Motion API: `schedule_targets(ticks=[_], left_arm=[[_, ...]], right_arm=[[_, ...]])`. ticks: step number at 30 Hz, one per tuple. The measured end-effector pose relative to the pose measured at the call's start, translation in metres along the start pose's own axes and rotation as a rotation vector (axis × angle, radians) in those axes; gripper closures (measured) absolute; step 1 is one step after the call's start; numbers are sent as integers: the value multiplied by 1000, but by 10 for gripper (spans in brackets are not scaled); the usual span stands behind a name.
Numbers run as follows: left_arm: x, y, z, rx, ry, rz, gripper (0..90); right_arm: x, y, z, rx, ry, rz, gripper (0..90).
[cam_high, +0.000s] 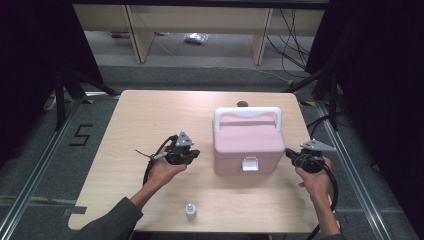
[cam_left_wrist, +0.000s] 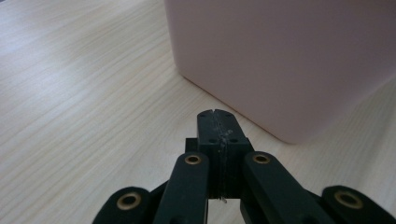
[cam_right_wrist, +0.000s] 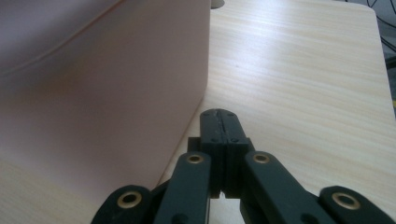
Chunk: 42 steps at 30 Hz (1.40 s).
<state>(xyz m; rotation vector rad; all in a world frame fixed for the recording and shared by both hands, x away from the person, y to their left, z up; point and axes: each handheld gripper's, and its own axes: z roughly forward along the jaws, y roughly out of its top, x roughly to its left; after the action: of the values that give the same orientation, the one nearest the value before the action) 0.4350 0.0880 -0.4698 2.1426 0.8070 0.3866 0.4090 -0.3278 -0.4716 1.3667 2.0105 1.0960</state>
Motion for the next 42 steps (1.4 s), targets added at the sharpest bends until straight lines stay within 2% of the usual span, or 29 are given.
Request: schedule_targets(ticks=[1,3,4,5,8,9,14,15,16,18,19,20,21,23,24,25,26,27,28,30,35,36,39,42], left_arm=[[0,0,0,0,0,0,895],[1,1,8,6,-4,1,895],[1,1,8,6,-4,1,895],[3,1,13,8,-1,-10,895],[5,2,18,0,-8,-24,895],[4,4,21,2,-4,-24,895],[-4,10,25,-23,-36,-14,895],[-5,12,26,-25,-42,-2,894],[-6,13,26,-28,-41,4,894],[-8,15,27,-32,-47,13,895],[-8,15,27,-34,-52,16,894],[-9,15,27,-31,-51,18,894],[-9,15,27,-31,-54,17,894],[-8,15,27,-33,-63,20,894],[-8,15,26,-33,-57,26,895],[-7,15,26,-31,-51,34,895],[-7,15,26,-31,-51,34,894],[-5,14,24,-32,-57,25,894],[-3,13,22,-33,-55,19,895],[0,11,16,-33,-50,24,895],[2,7,6,-27,-39,33,896],[2,6,1,-22,-40,48,895],[2,1,-6,-27,-39,45,895],[2,-4,-14,-19,-32,63,896]], right_arm=[[-2,1,2,-9,6,-28,900],[0,4,5,-12,15,-36,900],[3,5,5,4,17,-15,900],[3,6,7,-6,17,-32,900],[6,8,8,0,27,-25,900],[4,9,9,-22,23,-61,900],[5,9,9,-33,41,-65,900],[8,9,9,-29,61,-34,900],[7,10,9,-19,80,-44,900],[7,9,10,-43,71,-75,900],[7,9,9,-42,77,-74,900],[7,9,8,-25,90,-57,900],[6,9,8,-41,87,-69,900],[9,8,8,-36,94,-40,900],[11,9,7,-32,103,-26,900],[12,9,8,-52,105,-44,900],[12,9,8,-52,105,-44,900],[13,10,6,-34,102,-74,900],[15,10,7,-45,99,-84,900],[20,11,6,-47,125,-82,900],[29,12,5,-45,130,-102,900],[34,12,5,-46,138,-104,900],[39,11,4,-46,163,-96,900],[46,11,3,-54,174,-113,900]])
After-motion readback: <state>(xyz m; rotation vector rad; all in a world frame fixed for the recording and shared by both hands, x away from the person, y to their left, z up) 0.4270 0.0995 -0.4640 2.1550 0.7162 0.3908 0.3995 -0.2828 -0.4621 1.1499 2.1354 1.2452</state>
